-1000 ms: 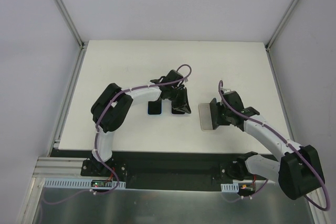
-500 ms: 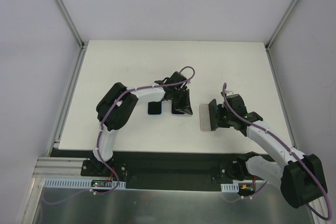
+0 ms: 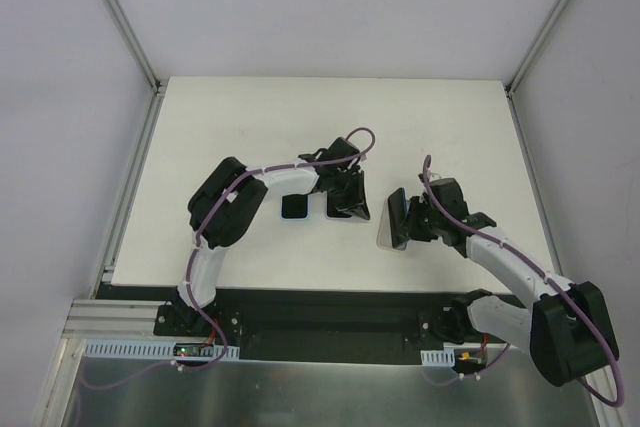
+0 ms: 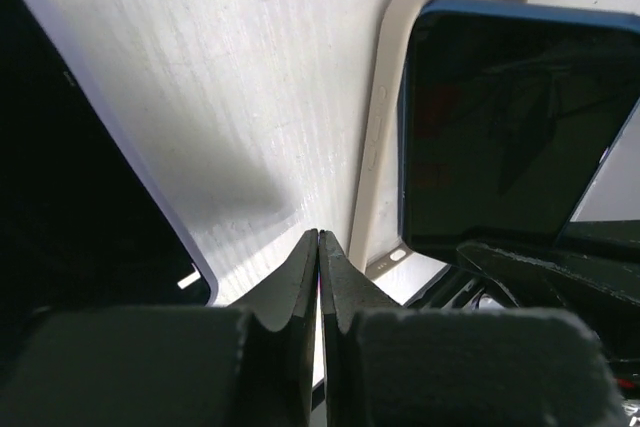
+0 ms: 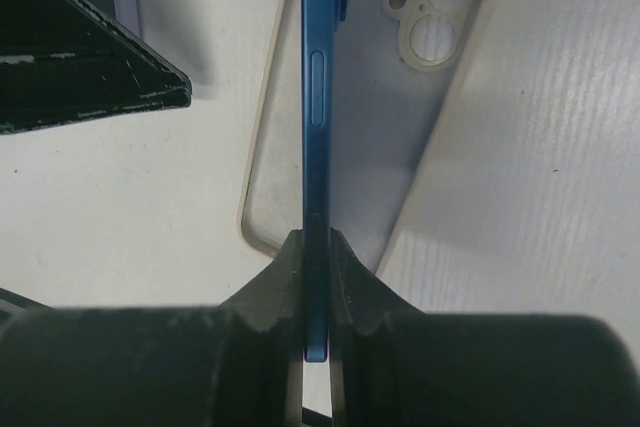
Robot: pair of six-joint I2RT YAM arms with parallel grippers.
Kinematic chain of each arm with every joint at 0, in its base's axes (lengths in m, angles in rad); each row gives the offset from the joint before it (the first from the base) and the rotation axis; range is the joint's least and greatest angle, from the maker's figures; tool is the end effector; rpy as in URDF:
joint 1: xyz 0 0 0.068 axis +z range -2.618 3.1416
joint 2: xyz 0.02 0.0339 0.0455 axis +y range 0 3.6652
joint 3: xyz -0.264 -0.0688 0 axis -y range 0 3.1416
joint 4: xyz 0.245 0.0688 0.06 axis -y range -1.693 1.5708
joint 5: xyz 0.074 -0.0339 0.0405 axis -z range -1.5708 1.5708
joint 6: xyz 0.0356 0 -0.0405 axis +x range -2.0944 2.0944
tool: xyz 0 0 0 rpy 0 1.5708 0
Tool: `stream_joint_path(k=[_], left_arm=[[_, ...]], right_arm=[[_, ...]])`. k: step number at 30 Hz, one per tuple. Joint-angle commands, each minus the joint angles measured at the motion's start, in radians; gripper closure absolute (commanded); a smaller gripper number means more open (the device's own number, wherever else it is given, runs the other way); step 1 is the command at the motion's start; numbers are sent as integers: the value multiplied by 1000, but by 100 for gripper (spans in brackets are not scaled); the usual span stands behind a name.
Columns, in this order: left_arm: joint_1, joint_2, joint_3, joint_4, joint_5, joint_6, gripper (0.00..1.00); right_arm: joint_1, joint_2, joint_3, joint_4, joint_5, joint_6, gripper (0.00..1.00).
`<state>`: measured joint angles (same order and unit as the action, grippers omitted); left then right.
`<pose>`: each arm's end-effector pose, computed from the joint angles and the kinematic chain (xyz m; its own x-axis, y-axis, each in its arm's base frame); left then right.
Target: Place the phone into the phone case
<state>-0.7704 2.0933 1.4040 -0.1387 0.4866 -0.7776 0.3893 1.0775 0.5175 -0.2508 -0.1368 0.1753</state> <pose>0.3116 -0.3256 0.1551 -0.9678 0.0750 -0.2403 0.2296 0.6550 -0.7200 0.1922 0.0841 0.1875 -0.7411 -0.1173 -0.6611 -0.3389 0.9154 0.2175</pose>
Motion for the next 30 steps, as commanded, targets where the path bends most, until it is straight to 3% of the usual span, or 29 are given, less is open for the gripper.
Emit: stream_joint_path(k=[1, 21, 30], left_arm=[[-29, -1, 7, 4, -6, -23, 100], [-124, -3, -73, 57, 20, -74, 100], [-118, -91, -92, 39, -32, -26, 100]], right_arm=[[-20, 35, 10, 41, -30, 27, 99], [-84, 102, -7, 105, -124, 76, 99], [-95, 73, -19, 90, -149, 20, 99]])
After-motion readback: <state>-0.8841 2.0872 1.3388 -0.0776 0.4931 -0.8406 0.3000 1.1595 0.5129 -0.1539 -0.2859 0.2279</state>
